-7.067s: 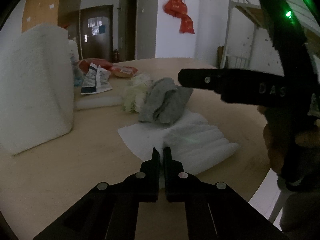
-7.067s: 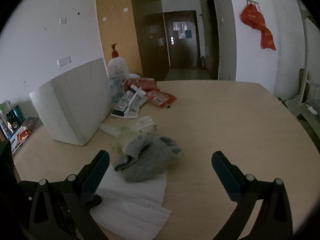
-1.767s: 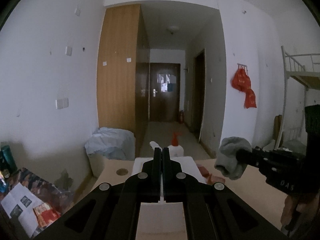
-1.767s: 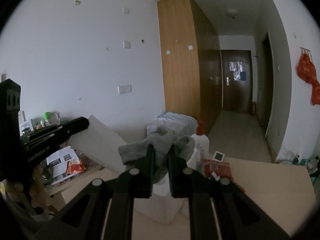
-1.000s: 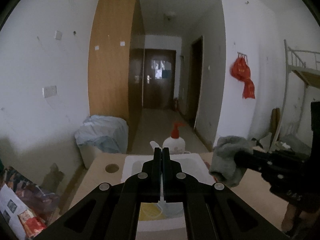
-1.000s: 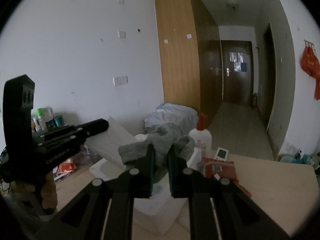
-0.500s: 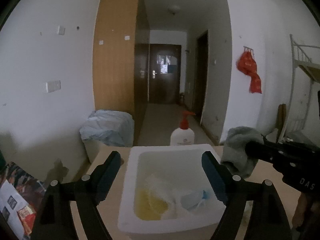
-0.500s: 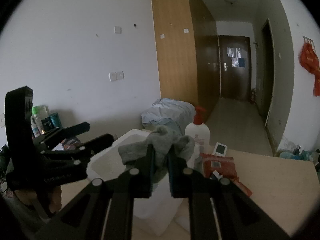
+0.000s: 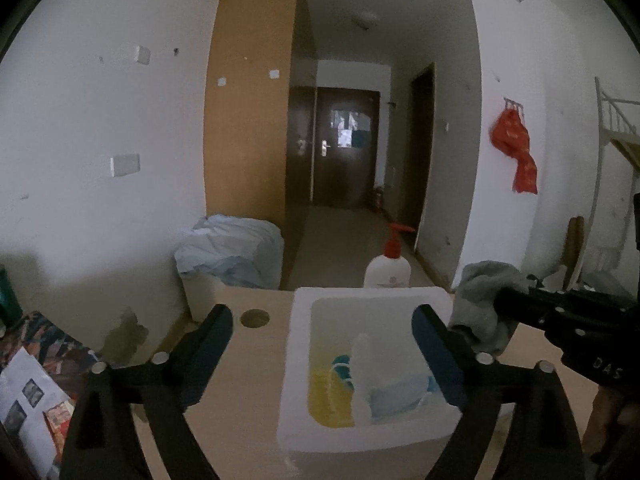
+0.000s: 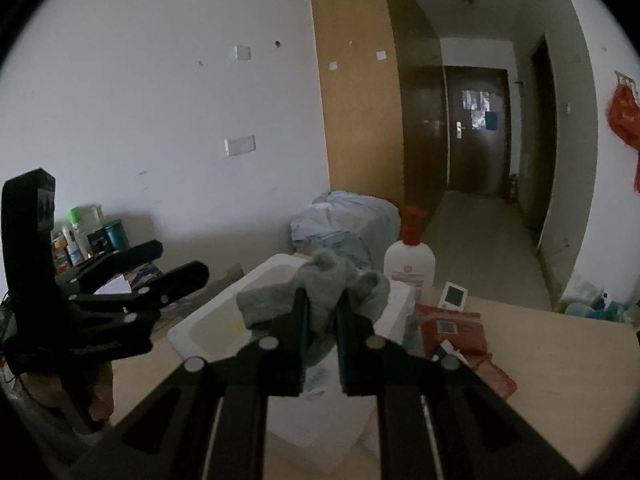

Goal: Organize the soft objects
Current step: 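Lower the grey cloth into the foam box and open the right tool, then withdraw both open tools from the foam box back over the table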

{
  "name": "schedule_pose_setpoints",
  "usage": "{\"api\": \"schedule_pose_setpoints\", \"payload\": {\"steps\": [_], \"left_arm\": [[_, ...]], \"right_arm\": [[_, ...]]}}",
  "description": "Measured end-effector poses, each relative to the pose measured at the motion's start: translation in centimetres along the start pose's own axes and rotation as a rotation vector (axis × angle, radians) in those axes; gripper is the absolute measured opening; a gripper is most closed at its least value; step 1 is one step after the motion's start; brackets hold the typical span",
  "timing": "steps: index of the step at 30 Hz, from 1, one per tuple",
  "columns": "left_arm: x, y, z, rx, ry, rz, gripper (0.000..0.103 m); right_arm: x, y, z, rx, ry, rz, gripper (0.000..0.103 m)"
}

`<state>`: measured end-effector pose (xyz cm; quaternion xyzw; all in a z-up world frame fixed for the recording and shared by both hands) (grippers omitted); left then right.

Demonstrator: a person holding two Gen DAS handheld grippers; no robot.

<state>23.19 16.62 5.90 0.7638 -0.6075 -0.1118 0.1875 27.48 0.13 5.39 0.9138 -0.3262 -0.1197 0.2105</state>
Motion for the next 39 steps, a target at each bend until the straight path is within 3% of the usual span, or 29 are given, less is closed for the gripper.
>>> {"api": "schedule_pose_setpoints", "payload": {"steps": [4,24,26,28,31,39], "left_arm": [[-1.5,1.0,-0.1,0.025,0.021,-0.041,0.102],[-5.7,2.7,0.3,0.032,0.046,-0.113,0.102],[-5.9,2.8,0.4,0.033,0.047,-0.115,0.102],[-6.0,2.7,0.5,0.032,0.051,-0.112,0.102],[-6.4,2.8,0.6,0.031,0.056,-0.115,0.102],[-6.3,2.9,0.6,0.026,0.052,-0.111,0.102]], "right_arm": [[-0.8,-0.7,-0.2,-0.004,0.006,-0.014,0.015],[-3.0,-3.5,-0.3,-0.039,0.019,-0.038,0.017],[-3.0,-3.6,-0.3,-0.040,0.017,-0.037,0.029],[-3.0,-3.7,-0.3,-0.036,0.025,-0.023,0.051],[-2.8,-3.4,-0.5,-0.016,0.013,-0.017,0.075],[-2.5,-3.0,-0.7,-0.003,-0.001,-0.002,0.077]]}}
Point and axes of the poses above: each gripper's, at about its wrist camera, not at the fingertips, and y roughly against the way its jaws point, x to its right, z to its underside, the point moved 8 cm from there along -y, roughly the way its jaws point, and after that the axes turned 4 degrees about -x, right-handed, at the moved point
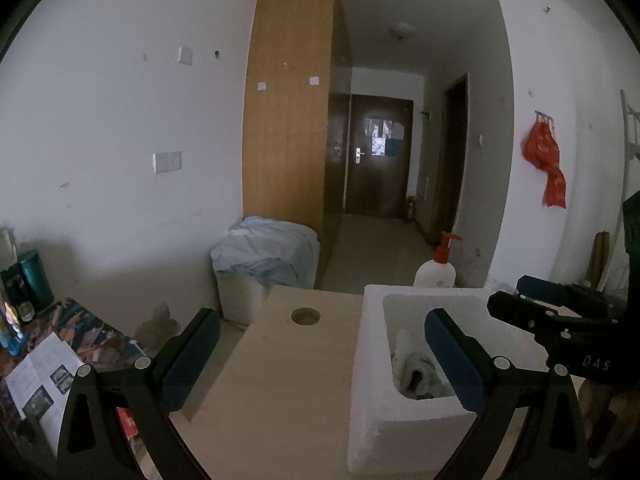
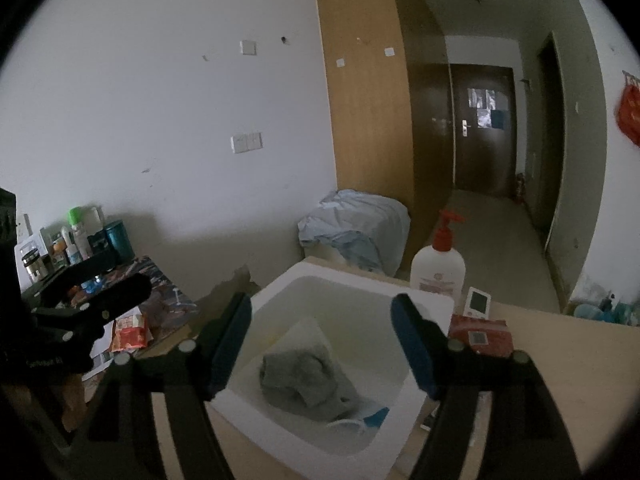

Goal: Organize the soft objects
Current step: 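Withdraw both open tools from the foam box back over the table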

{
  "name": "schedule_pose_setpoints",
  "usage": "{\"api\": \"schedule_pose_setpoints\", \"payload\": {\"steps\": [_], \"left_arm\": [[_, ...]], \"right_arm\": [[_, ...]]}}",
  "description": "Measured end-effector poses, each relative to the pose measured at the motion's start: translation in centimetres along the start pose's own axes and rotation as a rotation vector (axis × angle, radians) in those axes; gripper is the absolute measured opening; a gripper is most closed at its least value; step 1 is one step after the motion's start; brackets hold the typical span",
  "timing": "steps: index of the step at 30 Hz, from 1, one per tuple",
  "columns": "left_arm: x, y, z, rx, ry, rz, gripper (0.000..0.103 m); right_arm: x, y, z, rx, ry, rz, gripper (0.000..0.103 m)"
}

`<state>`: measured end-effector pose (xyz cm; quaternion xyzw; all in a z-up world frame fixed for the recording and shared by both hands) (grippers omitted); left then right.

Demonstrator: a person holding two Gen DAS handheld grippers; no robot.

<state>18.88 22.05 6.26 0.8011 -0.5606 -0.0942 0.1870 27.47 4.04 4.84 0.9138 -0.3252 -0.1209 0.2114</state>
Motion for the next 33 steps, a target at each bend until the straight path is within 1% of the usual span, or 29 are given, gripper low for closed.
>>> {"api": "schedule_pose_setpoints", "payload": {"steps": [2,6,10,11,12,13,17,21,27,33], "left_arm": [[0.1,0.2,0.0,0.000,-0.003,0.000,0.102],[0.5,0.8,0.1,0.005,-0.003,0.009,0.102],[1.2,1.5,0.1,0.011,-0.007,0.024,0.102],[1.5,1.7,0.1,0.011,-0.011,0.028,0.102],[1.7,1.9,0.1,0.013,-0.012,0.031,0.102],[1.9,2.2,0.0,0.017,-0.013,0.036,0.103],[2.8,3.3,0.0,0.024,-0.001,0.063,0.103],[4.1,4.4,0.2,0.031,-0.015,0.083,0.103],[6.6,6.0,0.5,0.039,-0.038,0.151,0.103],[8.6,7.7,0.9,0.051,-0.056,0.197,0.103]], "right_arm": [[0.0,0.3,-0.1,0.007,0.000,0.001,0.078],[0.0,1.3,-0.1,0.025,0.000,0.009,0.090],[0.1,2.6,0.0,0.039,0.000,0.030,0.095],[0.2,2.9,0.1,0.039,-0.002,0.035,0.097],[0.3,3.4,0.2,0.042,0.000,0.042,0.102],[0.4,3.9,0.3,0.052,0.000,0.055,0.103],[0.9,6.0,0.5,0.083,-0.014,0.079,0.103],[1.7,8.0,1.1,0.096,-0.028,0.121,0.103],[2.7,11.2,1.9,0.118,-0.054,0.182,0.103],[2.9,13.9,2.8,0.137,-0.068,0.229,0.103]]}}
Point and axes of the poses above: each gripper's, at about its wrist camera, not at the fingertips, and y roughly against the way its jaws point, x to its right, z to its underside, the point moved 8 cm from there along -y, roughly the way its jaws point, and after that the axes turned 4 degrees about -x, right-handed, at the moved point
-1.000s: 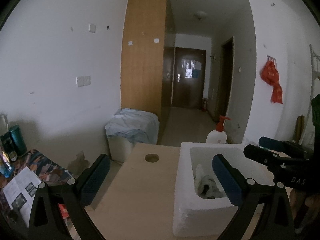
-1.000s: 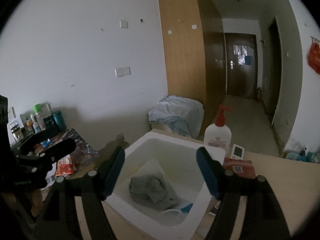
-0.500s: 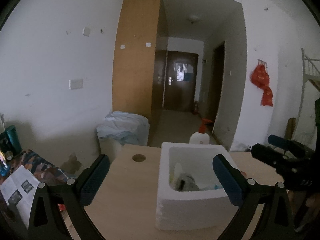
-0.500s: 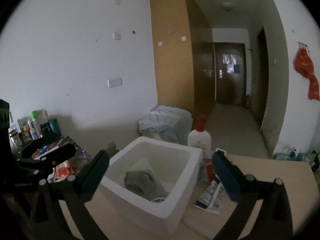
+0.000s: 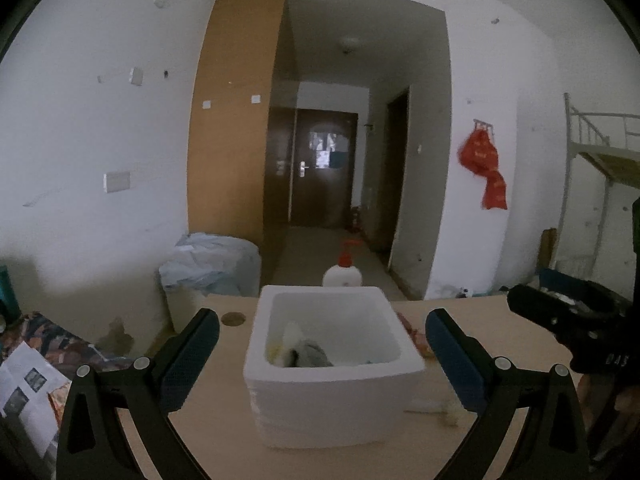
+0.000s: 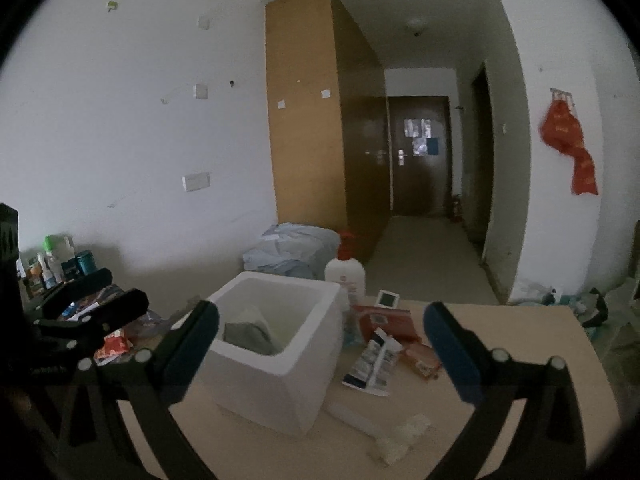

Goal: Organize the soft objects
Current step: 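Withdraw both open tools from the foam box back over the table, then move the open left tool down toward the pale green plastic bag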

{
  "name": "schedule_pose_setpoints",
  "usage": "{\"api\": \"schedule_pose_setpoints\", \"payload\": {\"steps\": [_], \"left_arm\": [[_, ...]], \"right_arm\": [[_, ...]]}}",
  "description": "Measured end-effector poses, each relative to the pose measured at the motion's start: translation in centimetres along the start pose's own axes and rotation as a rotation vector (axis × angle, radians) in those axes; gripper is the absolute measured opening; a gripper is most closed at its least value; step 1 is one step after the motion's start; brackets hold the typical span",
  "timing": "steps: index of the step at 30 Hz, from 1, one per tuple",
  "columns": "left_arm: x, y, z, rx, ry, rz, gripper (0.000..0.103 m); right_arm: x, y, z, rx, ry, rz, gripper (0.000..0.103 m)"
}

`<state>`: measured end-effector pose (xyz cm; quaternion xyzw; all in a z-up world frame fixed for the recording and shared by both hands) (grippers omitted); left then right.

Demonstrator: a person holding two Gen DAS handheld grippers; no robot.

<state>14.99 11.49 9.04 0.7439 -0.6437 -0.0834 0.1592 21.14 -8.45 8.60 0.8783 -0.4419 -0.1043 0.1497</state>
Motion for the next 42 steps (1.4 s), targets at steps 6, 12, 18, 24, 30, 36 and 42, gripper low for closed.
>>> {"api": "schedule_pose_setpoints", "payload": {"steps": [6,12,18,24,30,36,42], "left_arm": [[1.8,1.7,0.4,0.004,-0.019,0.031,0.103],[3.2,3.5,0.9,0.016,-0.039,0.053,0.103],[4.8,4.6,2.0,0.024,-0.046,0.085,0.103],[6.2,4.6,3.8,0.026,-0.061,0.114,0.103],[7.3,4.5,6.0,0.021,-0.056,0.148,0.103],[7.9,4.5,8.2,0.023,-0.070,0.164,0.103],[8.6,4.5,9.7,0.028,-0.056,0.194,0.103]], "right_arm": [[0.4,2.7,0.9,0.019,-0.009,0.029,0.103],[0.9,5.2,1.9,0.037,-0.019,0.057,0.103],[1.8,6.3,3.8,0.033,-0.025,0.088,0.103],[2.8,7.4,5.9,0.031,-0.038,0.117,0.103],[3.2,8.2,7.4,0.053,-0.038,0.111,0.103],[3.8,9.3,8.7,0.082,-0.050,0.121,0.103],[4.2,9.4,10.5,0.057,-0.054,0.141,0.103]]}}
Point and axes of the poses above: each gripper's, at about its wrist camera, not at the fingertips, and y roughly against the way its jaws point, x to its right, z to its underside, the point moved 8 cm from there along -y, roughly the way its jaws point, and after that the axes turned 4 degrees about -x, right-handed, at the moved point
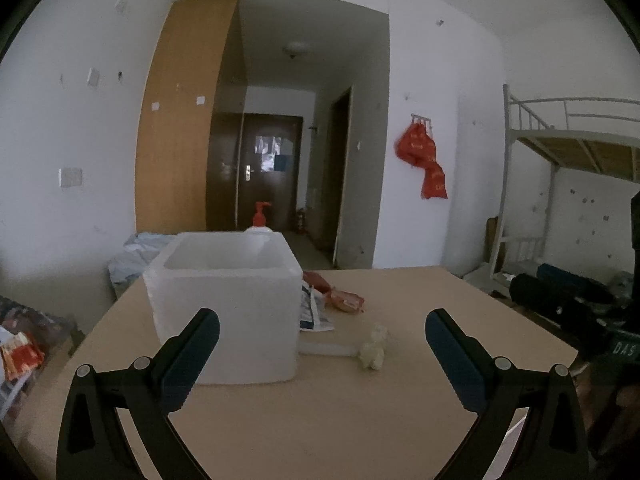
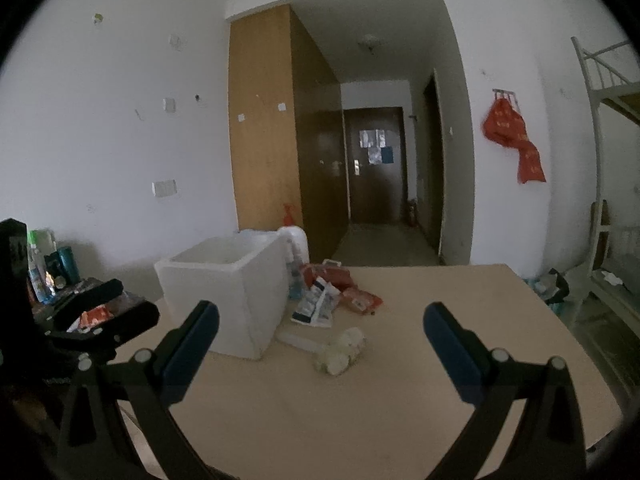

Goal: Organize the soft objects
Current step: 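Move the open left tool down toward the pale green plastic bag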

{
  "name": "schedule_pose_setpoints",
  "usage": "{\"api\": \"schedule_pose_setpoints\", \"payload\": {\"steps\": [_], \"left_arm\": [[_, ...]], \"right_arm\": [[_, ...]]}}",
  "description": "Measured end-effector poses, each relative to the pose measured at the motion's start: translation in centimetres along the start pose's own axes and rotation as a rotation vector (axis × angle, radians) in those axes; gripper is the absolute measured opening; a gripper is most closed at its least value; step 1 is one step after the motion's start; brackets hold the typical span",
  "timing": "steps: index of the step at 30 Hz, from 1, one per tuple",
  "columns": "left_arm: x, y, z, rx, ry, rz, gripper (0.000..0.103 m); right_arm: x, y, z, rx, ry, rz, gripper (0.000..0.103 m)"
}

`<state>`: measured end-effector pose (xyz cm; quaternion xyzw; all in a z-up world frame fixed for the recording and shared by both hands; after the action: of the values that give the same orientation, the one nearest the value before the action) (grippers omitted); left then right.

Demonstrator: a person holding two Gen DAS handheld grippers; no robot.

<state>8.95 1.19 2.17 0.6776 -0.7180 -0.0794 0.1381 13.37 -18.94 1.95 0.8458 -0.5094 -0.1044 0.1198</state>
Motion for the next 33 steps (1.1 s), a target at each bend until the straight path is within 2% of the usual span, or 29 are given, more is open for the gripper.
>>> {"api": "schedule_pose_setpoints", "payload": {"steps": [8,18,33], "left_arm": [[0.3,-0.5,1.5,0.002,0.007,0.010,0.103],[0.9,-1.1,2.8,-0.014,0.001,0.017,0.103],[3.4,-4.0,3.1,-0.056,-0.008,0.097,0.103]], "right_arm": [[0.6,0.5,2.0,-0.012,-0.006,0.011,0.103],[1.2,0.3,2.9,-0.031,-0.024,0.009,0.103],[3.5,-0.5,3.1,-0.059,-0.055,0.044,0.103]]}}
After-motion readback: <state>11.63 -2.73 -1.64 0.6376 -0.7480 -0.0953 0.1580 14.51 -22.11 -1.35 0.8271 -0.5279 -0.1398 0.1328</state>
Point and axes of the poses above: each gripper's, at about its wrist camera, not at the fingertips, and y roughly against the way its jaws point, x to its right, z to its underside, the point moved 8 cm from there along -y, roughly the way its jaws point, and after that the axes turned 4 degrees about -x, right-handed, at the moved point
